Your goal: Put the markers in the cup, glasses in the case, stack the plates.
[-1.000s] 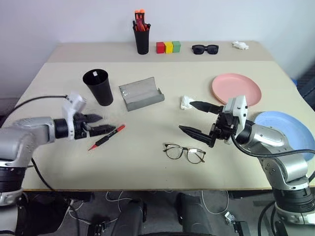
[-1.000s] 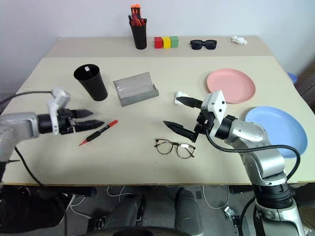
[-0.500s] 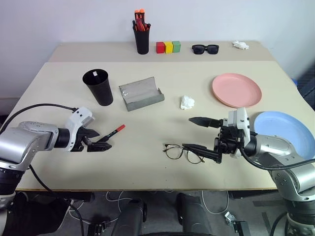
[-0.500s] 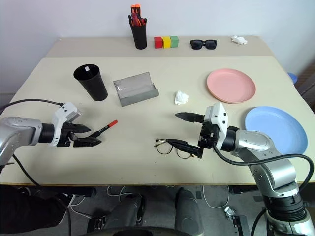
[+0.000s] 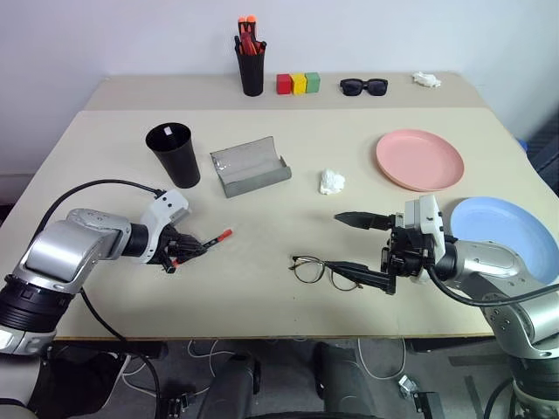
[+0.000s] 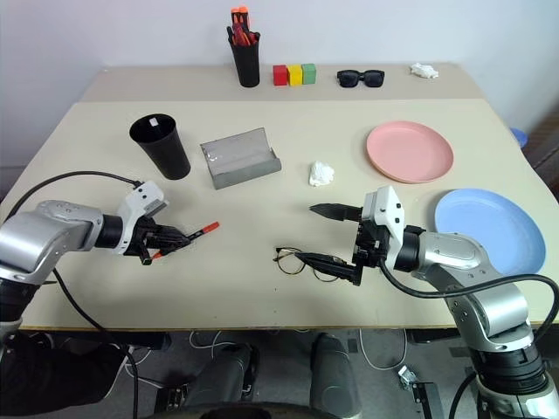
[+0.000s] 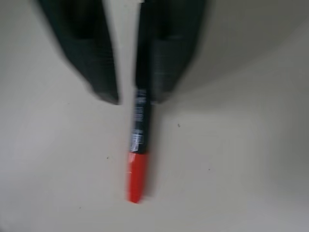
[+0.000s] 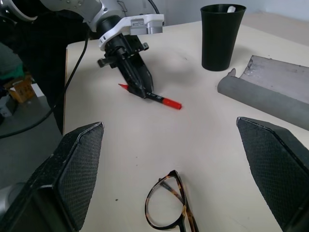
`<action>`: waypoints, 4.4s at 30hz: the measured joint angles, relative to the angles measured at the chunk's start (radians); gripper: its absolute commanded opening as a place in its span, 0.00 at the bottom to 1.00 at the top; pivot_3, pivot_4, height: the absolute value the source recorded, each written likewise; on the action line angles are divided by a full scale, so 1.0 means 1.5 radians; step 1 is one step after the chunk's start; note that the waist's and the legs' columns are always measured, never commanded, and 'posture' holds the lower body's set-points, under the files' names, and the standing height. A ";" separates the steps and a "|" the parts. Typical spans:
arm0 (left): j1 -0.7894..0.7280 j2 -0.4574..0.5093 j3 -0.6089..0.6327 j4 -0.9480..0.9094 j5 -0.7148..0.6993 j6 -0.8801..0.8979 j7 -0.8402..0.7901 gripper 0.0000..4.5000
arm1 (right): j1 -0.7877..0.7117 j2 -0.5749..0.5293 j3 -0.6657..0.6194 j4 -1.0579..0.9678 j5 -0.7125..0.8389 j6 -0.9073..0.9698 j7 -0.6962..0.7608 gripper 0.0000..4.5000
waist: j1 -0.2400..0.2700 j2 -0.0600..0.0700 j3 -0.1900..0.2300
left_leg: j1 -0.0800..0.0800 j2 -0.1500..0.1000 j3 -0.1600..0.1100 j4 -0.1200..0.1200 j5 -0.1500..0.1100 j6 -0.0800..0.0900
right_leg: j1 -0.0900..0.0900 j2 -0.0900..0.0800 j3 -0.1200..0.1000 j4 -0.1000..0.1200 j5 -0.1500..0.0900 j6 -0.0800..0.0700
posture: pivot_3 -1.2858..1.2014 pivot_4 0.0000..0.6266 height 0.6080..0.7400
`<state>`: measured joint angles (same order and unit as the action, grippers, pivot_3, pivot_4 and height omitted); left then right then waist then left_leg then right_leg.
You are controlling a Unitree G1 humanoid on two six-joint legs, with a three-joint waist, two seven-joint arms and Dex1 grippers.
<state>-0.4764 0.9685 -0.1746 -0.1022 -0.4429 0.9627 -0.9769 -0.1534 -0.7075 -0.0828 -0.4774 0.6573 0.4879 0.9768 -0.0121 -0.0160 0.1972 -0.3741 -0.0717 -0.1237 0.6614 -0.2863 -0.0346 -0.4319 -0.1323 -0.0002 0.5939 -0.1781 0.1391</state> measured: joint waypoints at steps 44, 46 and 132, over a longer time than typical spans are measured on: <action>-0.050 0.061 0.024 0.043 -0.057 -0.043 -0.194 0.99 | -0.022 0.002 0.019 0.026 -0.003 -0.003 0.014 1.00 | 0.001 0.000 0.001 | 0.000 0.000 0.001 0.001 0.000 0.000 | 0.001 0.000 0.000 0.000 0.000 0.000 | 0.52 0.24 1.00; -0.052 0.051 0.007 0.039 -0.031 -0.064 -0.184 0.99 | -0.025 0.003 0.019 0.026 -0.003 -0.003 0.012 1.00 | 0.001 0.000 0.001 | 0.000 0.000 0.001 0.001 0.000 0.000 | 0.000 0.000 0.000 0.000 0.000 0.000 | 0.52 0.24 1.00; -0.271 -0.349 0.348 0.695 0.054 -0.837 0.194 0.98 | -0.081 0.044 -0.023 0.045 0.042 0.030 -0.059 1.00 | 0.013 -0.001 0.000 | 0.000 -0.001 0.001 0.002 0.000 0.000 | 0.001 0.000 0.000 0.000 0.001 0.000 | 0.52 0.24 1.00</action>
<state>-0.8836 0.4450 0.3473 0.9400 -0.3618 -0.2925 -0.6853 -0.2754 -0.6410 -0.1179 -0.4097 0.7209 0.5329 0.8884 0.0079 -0.0179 0.1976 -0.3738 -0.0726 -0.1224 0.6645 -0.2858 -0.0352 -0.4306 -0.1325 -0.0001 0.5942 -0.1768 0.1395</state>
